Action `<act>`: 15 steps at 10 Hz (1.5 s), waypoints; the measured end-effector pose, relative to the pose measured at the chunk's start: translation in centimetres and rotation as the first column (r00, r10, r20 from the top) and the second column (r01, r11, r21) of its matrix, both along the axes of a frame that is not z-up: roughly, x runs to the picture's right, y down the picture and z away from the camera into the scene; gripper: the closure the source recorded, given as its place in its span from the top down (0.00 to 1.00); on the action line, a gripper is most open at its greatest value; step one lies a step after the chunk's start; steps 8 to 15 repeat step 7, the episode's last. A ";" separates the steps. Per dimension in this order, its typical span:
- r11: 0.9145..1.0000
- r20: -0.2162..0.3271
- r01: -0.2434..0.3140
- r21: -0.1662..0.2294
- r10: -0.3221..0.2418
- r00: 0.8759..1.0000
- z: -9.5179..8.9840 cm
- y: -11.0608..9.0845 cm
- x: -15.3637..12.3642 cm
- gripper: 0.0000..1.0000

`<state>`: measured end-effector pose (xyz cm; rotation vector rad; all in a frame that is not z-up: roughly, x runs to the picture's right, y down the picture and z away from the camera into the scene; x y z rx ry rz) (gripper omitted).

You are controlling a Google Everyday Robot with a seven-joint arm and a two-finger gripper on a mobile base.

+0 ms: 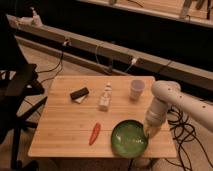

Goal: Drag the ceramic bowl in a circle

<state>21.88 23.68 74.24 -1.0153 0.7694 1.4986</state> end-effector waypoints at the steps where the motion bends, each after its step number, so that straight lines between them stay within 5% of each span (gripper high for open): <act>1: 1.000 0.018 0.012 0.006 -0.013 1.000 0.9 -1.0 -1.1 0.00; 7: 0.998 -0.071 -0.016 0.065 0.021 0.997 5.7 -6.9 1.4 0.00; 15: 0.998 -0.071 -0.016 0.065 0.021 0.997 5.7 -6.9 1.4 0.00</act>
